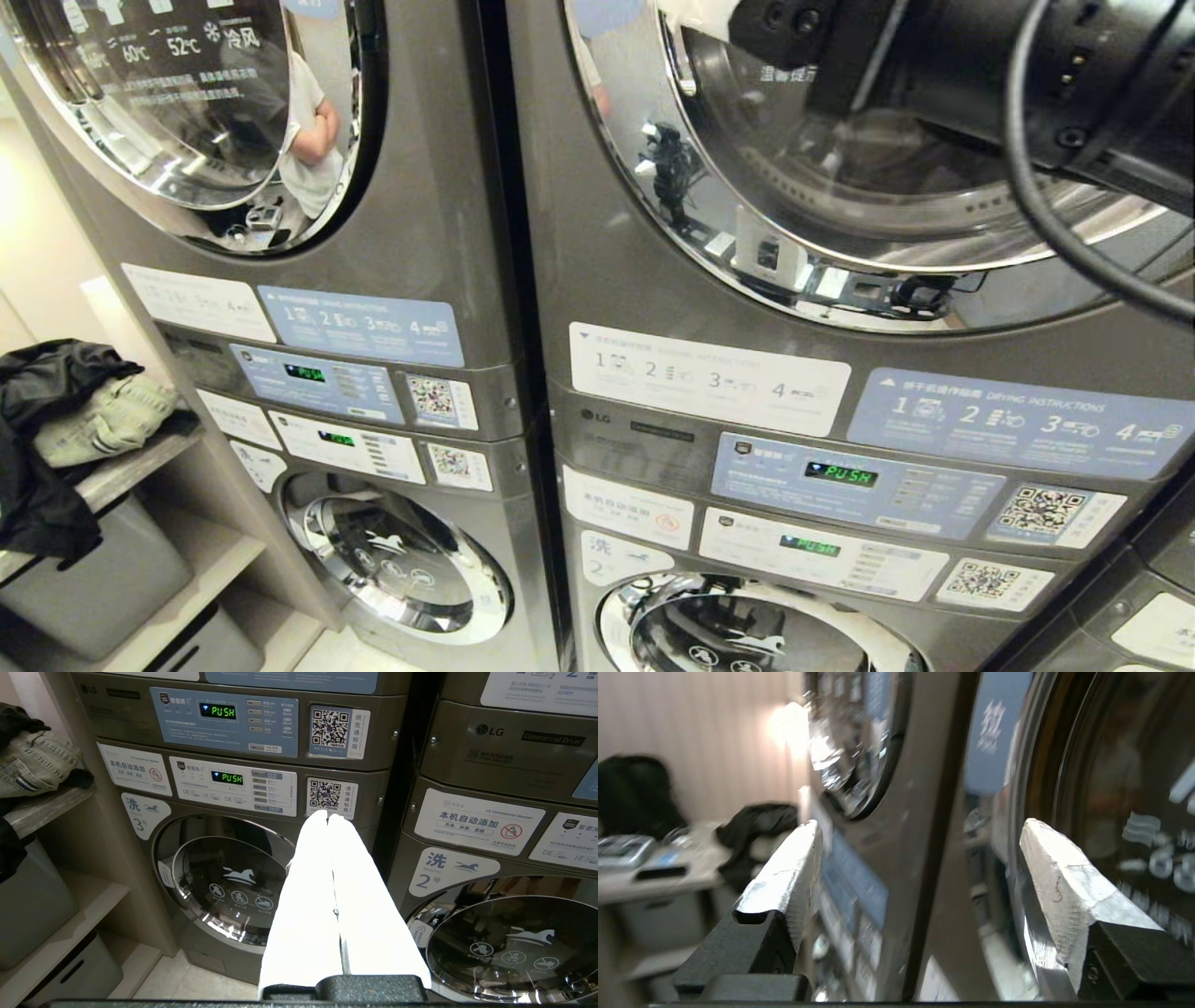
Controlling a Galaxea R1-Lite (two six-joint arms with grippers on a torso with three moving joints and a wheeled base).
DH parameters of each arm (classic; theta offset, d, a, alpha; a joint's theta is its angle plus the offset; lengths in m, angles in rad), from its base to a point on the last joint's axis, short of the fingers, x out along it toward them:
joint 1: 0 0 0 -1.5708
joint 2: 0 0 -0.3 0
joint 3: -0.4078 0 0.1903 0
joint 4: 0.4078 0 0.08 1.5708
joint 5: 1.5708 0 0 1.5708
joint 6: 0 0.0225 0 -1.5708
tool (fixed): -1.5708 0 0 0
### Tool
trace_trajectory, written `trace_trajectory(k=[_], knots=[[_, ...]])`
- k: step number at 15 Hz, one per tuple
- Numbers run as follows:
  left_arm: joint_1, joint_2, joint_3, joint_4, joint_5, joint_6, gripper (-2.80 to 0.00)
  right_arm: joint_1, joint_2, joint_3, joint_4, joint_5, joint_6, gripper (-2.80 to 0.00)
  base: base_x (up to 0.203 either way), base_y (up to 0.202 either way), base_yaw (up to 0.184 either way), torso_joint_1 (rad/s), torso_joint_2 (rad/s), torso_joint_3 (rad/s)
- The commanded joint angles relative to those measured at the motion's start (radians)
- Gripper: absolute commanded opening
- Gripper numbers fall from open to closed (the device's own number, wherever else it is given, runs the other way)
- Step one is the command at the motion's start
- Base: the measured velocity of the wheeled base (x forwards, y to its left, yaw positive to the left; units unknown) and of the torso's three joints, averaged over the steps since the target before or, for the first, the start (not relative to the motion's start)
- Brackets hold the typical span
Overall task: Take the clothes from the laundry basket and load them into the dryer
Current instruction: Open the dryer
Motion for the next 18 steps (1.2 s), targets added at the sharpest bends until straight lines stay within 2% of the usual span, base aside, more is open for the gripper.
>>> trace_trajectory(k=[1, 4, 6, 11, 18], knots=[[0.000, 0.000, 0.034, -0.001, 0.000, 0.000, -2.80, -0.019, 0.152, -0.130, -0.014, -0.038, -0.007, 0.00, 0.000, 0.000, 0.000, 0.000, 0.00, 0.000], [0.000, 0.000, 0.034, -0.001, 0.000, 0.000, -2.80, -0.058, 0.273, -0.298, -0.011, -0.057, -0.013, 0.00, 0.000, 0.000, 0.000, 0.000, 0.00, 0.000], [0.000, 0.000, 0.034, -0.001, 0.000, 0.000, -2.80, -0.082, 0.315, -0.358, 0.026, -0.050, -0.010, 0.00, 0.000, 0.000, 0.000, 0.000, 0.00, 0.000], [0.000, 0.000, 0.034, -0.001, 0.000, 0.000, -2.80, -0.083, 0.337, -0.384, 0.032, -0.043, -0.004, 0.00, 0.000, 0.000, 0.000, 0.000, 0.00, 0.000], [0.000, 0.000, 0.034, -0.001, 0.000, 0.000, -2.80, -0.079, 0.340, -0.380, 0.063, 0.054, -0.005, 0.00, 0.000, 0.000, 0.000, 0.000, 0.00, 0.000]])
